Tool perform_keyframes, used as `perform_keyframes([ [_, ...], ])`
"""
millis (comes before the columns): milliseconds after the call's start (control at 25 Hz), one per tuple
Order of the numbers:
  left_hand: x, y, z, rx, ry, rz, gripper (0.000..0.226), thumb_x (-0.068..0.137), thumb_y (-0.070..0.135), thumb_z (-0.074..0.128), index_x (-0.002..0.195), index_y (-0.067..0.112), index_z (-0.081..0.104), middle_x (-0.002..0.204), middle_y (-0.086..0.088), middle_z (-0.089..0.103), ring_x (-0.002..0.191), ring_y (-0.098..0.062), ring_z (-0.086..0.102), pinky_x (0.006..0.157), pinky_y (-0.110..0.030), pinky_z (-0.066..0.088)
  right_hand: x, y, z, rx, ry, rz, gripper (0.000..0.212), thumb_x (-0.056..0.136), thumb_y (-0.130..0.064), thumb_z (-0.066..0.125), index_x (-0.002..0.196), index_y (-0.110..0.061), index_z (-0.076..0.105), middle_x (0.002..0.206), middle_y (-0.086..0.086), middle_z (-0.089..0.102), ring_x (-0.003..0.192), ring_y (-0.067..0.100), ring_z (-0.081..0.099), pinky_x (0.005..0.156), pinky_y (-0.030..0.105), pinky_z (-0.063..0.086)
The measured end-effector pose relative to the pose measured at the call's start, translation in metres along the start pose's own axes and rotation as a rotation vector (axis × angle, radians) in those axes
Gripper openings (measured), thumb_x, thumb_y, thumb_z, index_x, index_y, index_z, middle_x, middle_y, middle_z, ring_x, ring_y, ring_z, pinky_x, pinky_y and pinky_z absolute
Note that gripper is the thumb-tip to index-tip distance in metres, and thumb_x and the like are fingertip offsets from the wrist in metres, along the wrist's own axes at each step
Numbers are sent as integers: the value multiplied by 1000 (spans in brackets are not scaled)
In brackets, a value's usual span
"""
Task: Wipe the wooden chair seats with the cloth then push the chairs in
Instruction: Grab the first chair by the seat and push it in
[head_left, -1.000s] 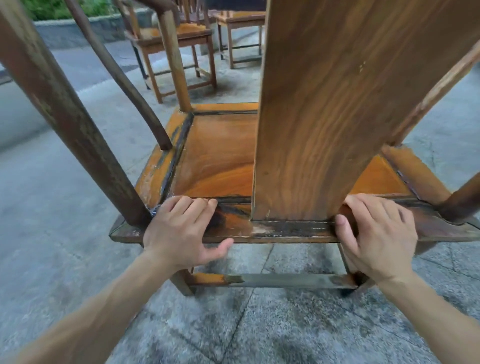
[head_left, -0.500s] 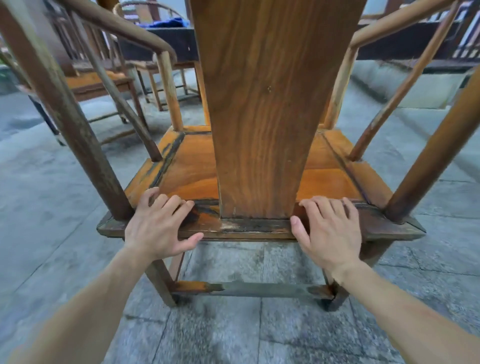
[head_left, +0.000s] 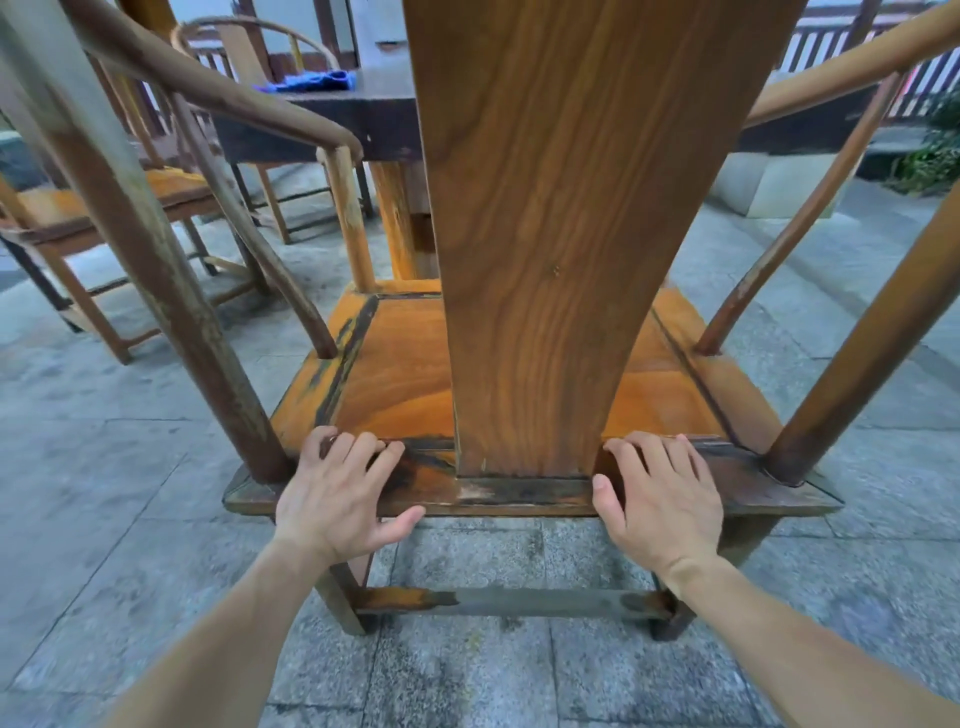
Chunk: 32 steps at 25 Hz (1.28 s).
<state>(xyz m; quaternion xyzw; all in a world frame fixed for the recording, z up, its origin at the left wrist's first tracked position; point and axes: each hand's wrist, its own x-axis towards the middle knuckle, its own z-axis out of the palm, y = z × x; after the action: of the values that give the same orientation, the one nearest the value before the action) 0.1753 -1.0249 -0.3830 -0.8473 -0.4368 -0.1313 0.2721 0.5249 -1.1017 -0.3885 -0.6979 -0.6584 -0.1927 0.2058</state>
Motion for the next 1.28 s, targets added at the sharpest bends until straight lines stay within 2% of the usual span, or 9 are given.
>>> perform_keyframes([
  [160, 2, 12, -15, -21, -140, -67, 78, 87, 71, 36, 125, 9, 64, 103, -7, 61, 90, -29, 59, 101, -55, 35, 0, 5, 1, 16, -82, 12, 51, 92, -51, 34, 113, -19, 67, 113, 2, 65, 106, 30, 60, 112, 53, 37],
  [240, 2, 22, -33, -49, -274, -148, 83, 91, 70, 23, 141, 11, 53, 122, -7, 59, 112, -27, 58, 113, -57, 21, 2, 5, -8, 11, -211, 24, 53, 94, -55, 30, 121, -23, 64, 121, 0, 61, 115, 28, 57, 116, 57, 31],
  [360, 3, 37, -85, -106, -498, -258, 82, 92, 71, 14, 154, 21, 34, 153, -3, 42, 143, -24, 38, 120, -62, 4, 4, -2, -46, 12, -452, 42, 54, 99, -60, 24, 135, -32, 51, 137, -7, 52, 133, 21, 44, 119, 61, 19],
  [440, 7, 42, -126, -174, -443, -311, 77, 91, 71, 19, 147, 26, 46, 148, -1, 50, 139, -24, 45, 119, -61, 18, 11, -7, -86, 43, -433, 43, 57, 99, -60, 17, 135, -33, 52, 138, -10, 53, 137, 17, 42, 120, 59, 20],
  [560, 13, 38, -208, -248, -285, -346, 62, 92, 67, 34, 128, 27, 63, 129, 3, 65, 121, -22, 62, 109, -56, 41, 27, -17, -179, 115, -289, -66, 62, 100, -61, 11, 123, -32, 62, 127, -14, 61, 130, 15, 51, 114, 57, 34],
  [720, 32, 13, -347, -311, -109, -359, 49, 91, 59, 44, 120, 26, 67, 122, 6, 67, 115, -18, 63, 109, -47, 36, 50, -38, -317, 204, -166, -211, 59, 104, -57, 15, 113, -31, 68, 116, -13, 66, 118, 15, 60, 108, 47, 38],
  [920, 61, -33, -533, -308, 34, -358, 45, 90, 55, 49, 114, 23, 69, 117, 5, 68, 109, -20, 65, 109, -47, 37, 82, -54, -500, 352, -22, -318, 48, 106, -49, 28, 104, -28, 71, 111, -12, 68, 109, 16, 65, 96, 33, 41],
  [1080, 77, -63, -659, -267, 139, -397, 48, 89, 55, 48, 115, 21, 69, 117, 1, 69, 110, -23, 64, 109, -53, 39, 114, -61, -630, 337, 32, -296, 53, 105, -53, 25, 118, -26, 69, 127, -7, 65, 126, 21, 57, 104, 42, 38],
  [1280, 79, -82, -737, -218, 302, -323, 44, 88, 52, 51, 108, 19, 72, 110, 2, 71, 104, -19, 67, 107, -51, 41, 134, -63, -696, 293, 71, -299, 57, 102, -58, 24, 130, -29, 64, 140, -3, 60, 138, 24, 46, 114, 50, 32],
])
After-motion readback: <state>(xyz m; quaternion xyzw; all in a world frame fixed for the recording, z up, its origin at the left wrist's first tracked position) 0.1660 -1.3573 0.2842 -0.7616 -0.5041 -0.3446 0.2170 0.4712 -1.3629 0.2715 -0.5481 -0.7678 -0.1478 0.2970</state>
